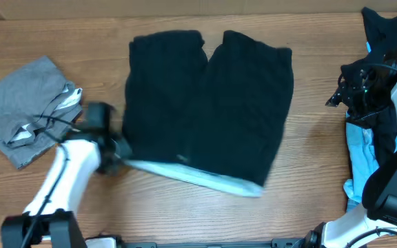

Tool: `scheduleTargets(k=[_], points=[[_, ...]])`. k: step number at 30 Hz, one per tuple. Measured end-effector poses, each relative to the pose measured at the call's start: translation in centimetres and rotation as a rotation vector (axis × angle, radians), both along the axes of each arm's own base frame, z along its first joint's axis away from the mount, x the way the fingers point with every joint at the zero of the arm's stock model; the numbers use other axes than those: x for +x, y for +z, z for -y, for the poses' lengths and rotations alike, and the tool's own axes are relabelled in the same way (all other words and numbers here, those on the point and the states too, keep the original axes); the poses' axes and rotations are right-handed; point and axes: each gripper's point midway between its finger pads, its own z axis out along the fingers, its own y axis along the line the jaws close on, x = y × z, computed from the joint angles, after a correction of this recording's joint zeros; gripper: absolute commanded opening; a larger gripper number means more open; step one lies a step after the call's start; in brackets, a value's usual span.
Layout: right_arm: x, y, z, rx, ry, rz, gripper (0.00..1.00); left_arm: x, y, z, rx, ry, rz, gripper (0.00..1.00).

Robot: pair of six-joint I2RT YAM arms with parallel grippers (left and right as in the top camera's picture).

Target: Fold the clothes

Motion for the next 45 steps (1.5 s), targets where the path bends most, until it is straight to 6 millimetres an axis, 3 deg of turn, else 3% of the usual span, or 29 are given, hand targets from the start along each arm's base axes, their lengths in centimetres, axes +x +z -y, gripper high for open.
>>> scheduleTargets(k=[1,2,3,4,7,9,14,18,22,24,28,34,38,41,45], points=[[0.0,0.0,-0.1,0.004,0.001,-0.001,0.75,2.2,1.6,-2.0,0.027,0.037,0.079,0.09],[-0.1,0.0,-0.1,0.007,0.001,-0.001,0.75,5.4,4.3,-4.6,0.066,0.076,0.206,0.33],[0.0,0.1,-0.3,0.014,0.001,0.000,0.75,7.4,6.5,-6.4,0.100,0.078,0.294,0.50],[0.0,0.1,-0.3,0.017,0.001,0.000,0.75,9.4,9.2,-8.3,0.132,0.091,0.391,0.58],[-0.2,0.1,-0.4,0.020,0.001,-0.006,0.75,11.3,13.5,-8.8,0.142,0.023,0.480,0.69],[-0.1,0.1,-0.4,0.024,0.002,-0.001,0.75,11.0,14.7,-7.3,0.090,-0.042,0.461,0.63],[2.1,0.8,-3.1,0.080,0.159,0.120,0.88,6.2,12.9,-0.5,-0.092,-0.203,0.234,0.64],[5.0,0.9,-7.4,0.076,0.331,0.232,0.89,2.6,10.8,8.2,-0.181,-0.424,0.099,0.68],[7.5,-1.7,-8.9,0.083,0.373,0.257,0.89,-2.2,7.7,14.8,-0.234,-0.487,-0.050,0.77],[8.3,-3.0,-9.1,0.098,0.375,0.264,0.89,-4.4,6.5,16.4,-0.250,-0.452,-0.122,0.77],[10.0,-4.0,-10.1,0.154,0.391,0.320,0.89,-8.2,4.7,18.1,-0.269,-0.358,-0.253,0.80],[10.6,-3.9,-11.0,0.199,0.406,0.353,0.89,-11.8,2.0,16.3,-0.224,-0.207,-0.404,0.85],[10.5,-4.9,-11.6,0.217,0.414,0.333,0.89,-11.4,0.4,16.6,-0.243,-0.190,-0.365,0.85],[10.3,-5.2,-12.2,0.225,0.424,0.320,0.89,-11.0,0.3,16.7,-0.251,-0.185,-0.350,0.80],[9.3,-5.4,-12.5,0.243,0.421,0.279,0.88,-9.1,0.3,16.9,-0.287,-0.141,-0.289,0.75]])
